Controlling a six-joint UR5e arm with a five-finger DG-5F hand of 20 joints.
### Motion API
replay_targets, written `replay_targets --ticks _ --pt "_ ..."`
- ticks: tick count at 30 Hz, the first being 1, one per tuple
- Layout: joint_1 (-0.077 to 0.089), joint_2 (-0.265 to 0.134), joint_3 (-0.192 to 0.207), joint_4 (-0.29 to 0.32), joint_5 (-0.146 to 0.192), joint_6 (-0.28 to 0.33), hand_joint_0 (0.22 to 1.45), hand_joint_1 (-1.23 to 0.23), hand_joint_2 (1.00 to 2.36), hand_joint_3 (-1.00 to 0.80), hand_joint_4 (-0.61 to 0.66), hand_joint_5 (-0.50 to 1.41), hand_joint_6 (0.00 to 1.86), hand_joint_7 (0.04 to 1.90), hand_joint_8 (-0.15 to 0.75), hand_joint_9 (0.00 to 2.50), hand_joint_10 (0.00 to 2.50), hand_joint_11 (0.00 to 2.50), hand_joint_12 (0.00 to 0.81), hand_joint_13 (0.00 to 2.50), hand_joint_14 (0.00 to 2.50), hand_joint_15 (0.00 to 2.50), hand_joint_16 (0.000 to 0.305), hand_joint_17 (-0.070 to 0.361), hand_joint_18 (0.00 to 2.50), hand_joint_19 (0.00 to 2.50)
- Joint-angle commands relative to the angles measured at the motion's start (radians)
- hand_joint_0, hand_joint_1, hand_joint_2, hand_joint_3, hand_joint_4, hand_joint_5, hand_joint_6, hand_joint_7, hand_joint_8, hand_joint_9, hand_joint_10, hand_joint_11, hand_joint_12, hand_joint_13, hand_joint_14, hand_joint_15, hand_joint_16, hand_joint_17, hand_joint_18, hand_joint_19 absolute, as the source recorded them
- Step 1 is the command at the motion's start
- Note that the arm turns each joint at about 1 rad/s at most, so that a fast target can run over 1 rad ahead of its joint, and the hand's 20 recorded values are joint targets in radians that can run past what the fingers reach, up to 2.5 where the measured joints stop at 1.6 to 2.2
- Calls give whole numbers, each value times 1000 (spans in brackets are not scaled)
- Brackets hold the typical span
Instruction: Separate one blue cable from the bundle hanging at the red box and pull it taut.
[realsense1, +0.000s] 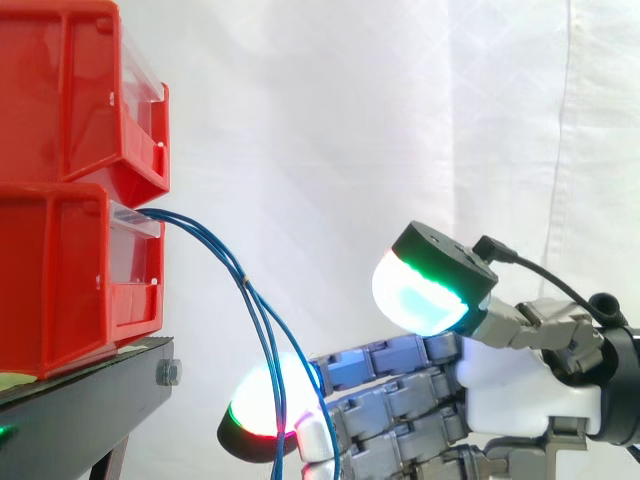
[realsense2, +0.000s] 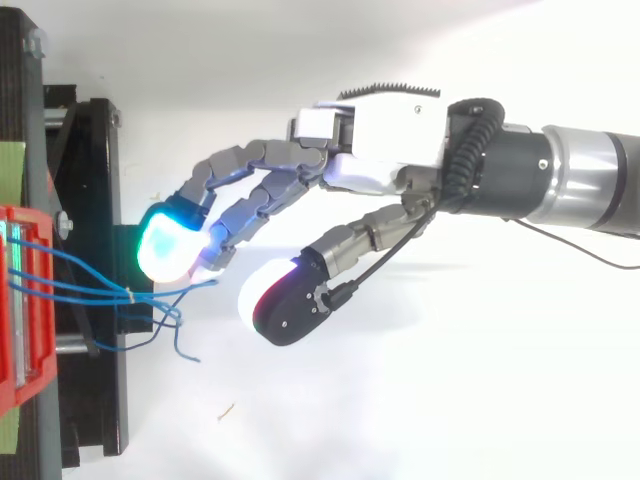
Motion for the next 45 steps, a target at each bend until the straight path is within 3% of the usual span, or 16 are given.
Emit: replay_targets --ticks 1,4,10,20,30,45 --pt "-5 -21 29 -2 -20 -4 595 -794 1000 -500 248 -182 502 783 232 769 16 424 314 728 15 426 41 92 605 475" --pt "-8 -59 67 2 -36 2 586 -784 1000 -500 249 -182 502 781 233 770 14 425 315 728 16 427 41 93 606 482" --pt "-5 -61 84 7 -41 1 575 -747 1000 -500 253 -182 502 781 236 774 16 429 320 729 16 432 42 94 602 491" --pt "-5 -61 84 22 -50 76 563 -677 1002 -469 267 -168 503 863 246 791 15 444 323 734 16 457 43 96 599 511" --pt "-3 -61 84 48 -98 148 587 -691 1010 -377 227 -153 503 995 245 792 15 451 322 731 18 462 42 94 581 516" --pt "-3 -61 84 59 -98 150 616 -658 1016 -302 115 -125 501 1223 248 816 16 483 323 755 17 474 42 93 606 522"
